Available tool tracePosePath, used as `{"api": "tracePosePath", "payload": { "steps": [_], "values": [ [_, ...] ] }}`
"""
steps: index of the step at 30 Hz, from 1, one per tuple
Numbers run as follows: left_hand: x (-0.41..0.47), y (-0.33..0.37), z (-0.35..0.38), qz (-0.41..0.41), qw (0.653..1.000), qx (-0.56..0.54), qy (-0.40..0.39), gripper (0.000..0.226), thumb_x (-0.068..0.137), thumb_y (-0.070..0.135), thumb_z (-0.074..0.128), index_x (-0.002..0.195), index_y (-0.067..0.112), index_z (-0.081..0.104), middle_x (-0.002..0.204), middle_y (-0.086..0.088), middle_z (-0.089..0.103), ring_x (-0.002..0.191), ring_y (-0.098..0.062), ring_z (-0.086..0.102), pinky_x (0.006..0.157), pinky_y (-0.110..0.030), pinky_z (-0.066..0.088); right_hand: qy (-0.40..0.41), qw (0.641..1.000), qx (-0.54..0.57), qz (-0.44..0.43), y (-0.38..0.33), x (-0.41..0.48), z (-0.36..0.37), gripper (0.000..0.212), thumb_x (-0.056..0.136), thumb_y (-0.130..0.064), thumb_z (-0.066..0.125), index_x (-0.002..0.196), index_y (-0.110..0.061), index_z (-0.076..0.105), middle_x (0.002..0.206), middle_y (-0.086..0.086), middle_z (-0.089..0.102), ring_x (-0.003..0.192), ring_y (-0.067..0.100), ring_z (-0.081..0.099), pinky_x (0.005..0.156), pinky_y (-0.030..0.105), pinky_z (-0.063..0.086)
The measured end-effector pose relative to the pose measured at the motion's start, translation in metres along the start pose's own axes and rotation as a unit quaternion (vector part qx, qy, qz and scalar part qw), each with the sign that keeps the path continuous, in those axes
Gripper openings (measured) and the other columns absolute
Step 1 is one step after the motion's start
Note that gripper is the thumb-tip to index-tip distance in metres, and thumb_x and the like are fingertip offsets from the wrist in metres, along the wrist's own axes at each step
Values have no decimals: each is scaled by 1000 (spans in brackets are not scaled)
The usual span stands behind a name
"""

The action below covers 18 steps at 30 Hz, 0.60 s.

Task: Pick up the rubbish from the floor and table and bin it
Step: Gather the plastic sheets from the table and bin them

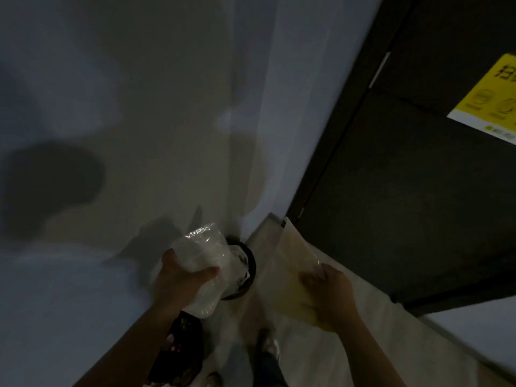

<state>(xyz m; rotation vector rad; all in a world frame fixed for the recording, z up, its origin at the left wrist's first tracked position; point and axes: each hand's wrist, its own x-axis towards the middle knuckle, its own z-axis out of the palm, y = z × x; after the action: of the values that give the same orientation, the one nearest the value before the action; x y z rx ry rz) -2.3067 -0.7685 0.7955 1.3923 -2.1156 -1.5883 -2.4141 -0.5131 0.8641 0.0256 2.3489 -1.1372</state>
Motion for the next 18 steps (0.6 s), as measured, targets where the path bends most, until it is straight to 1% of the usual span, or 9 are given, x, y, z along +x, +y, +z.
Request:
{"api": "tracePosePath", "payload": {
  "steps": [1, 3, 7, 9, 11, 13, 16, 17, 18],
  "values": [
    [7, 1, 5, 1, 1000, 6, 8, 105, 33, 51, 86, 123, 8, 51, 110, -4, 65, 102, -26, 64, 86, -38, 53, -5, 1000, 5, 6, -2, 12, 0, 4, 91, -26, 59, 88, -25, 57, 89, 8, 64, 80, 24, 65, 77, 46, 57],
    [19, 6, 16, -18, 999, 13, 25, 106, 39, 45, 91, 128, 9, 46, 116, 0, 60, 109, -28, 60, 85, -33, 48, -17, 1000, 7, 9, -7, 39, -2, 5, 91, -24, 60, 87, -21, 58, 90, 13, 64, 83, 30, 65, 79, 53, 55],
    [47, 14, 48, -69, 996, 32, 41, 120, 51, 36, 92, 145, 14, 21, 143, -14, 41, 127, -34, 45, 96, -41, 40, -48, 999, -12, 20, -11, 103, -7, 7, 91, -21, 60, 88, -16, 56, 96, 20, 62, 91, 36, 62, 85, 55, 51],
    [61, 14, 67, -89, 995, 36, 38, 119, 55, 37, 90, 146, 13, 17, 144, -16, 38, 127, -36, 43, 96, -44, 40, -72, 997, -13, 33, -9, 138, -9, 7, 91, -18, 61, 95, -14, 58, 97, 15, 61, 89, 28, 61, 87, 44, 53],
    [76, 10, 84, -110, 992, 42, 48, 114, 58, 36, 89, 144, 12, 19, 141, -17, 40, 124, -37, 45, 92, -44, 42, -96, 994, -34, 37, -5, 172, -6, 20, 91, -18, 61, 109, -9, 59, 99, 11, 61, 80, 15, 58, 76, 24, 53],
    [90, -1, 100, -123, 990, 49, 53, 110, 59, 35, 89, 143, 11, 21, 139, -17, 42, 122, -36, 47, 88, -41, 42, -113, 991, -48, 48, 0, 203, 1, 29, 91, -21, 60, 118, -11, 57, 96, -1, 57, 78, 8, 52, 67, 19, 46],
    [112, -22, 119, -164, 983, 64, 45, 112, 60, 36, 88, 143, 11, 18, 139, -17, 41, 122, -36, 46, 90, -41, 42, -128, 987, -31, 86, 14, 241, 21, 24, 90, -19, 61, 113, -14, 57, 86, -5, 55, 72, 8, 52, 41, 11, 43],
    [121, -30, 125, -175, 981, 67, 46, 112, 59, 36, 89, 143, 11, 18, 138, -17, 42, 121, -36, 47, 89, -41, 43, -130, 987, -33, 90, 18, 252, 29, 21, 90, -19, 62, 110, -15, 57, 84, -5, 55, 72, 9, 53, 42, 12, 46],
    [131, -39, 131, -184, 979, 70, 45, 111, 59, 35, 89, 142, 10, 19, 137, -17, 44, 120, -36, 48, 87, -39, 43, -128, 987, -35, 89, 23, 264, 38, 20, 89, -19, 63, 108, -15, 58, 83, -6, 55, 73, 10, 54, 52, 17, 54]
  ]
}}
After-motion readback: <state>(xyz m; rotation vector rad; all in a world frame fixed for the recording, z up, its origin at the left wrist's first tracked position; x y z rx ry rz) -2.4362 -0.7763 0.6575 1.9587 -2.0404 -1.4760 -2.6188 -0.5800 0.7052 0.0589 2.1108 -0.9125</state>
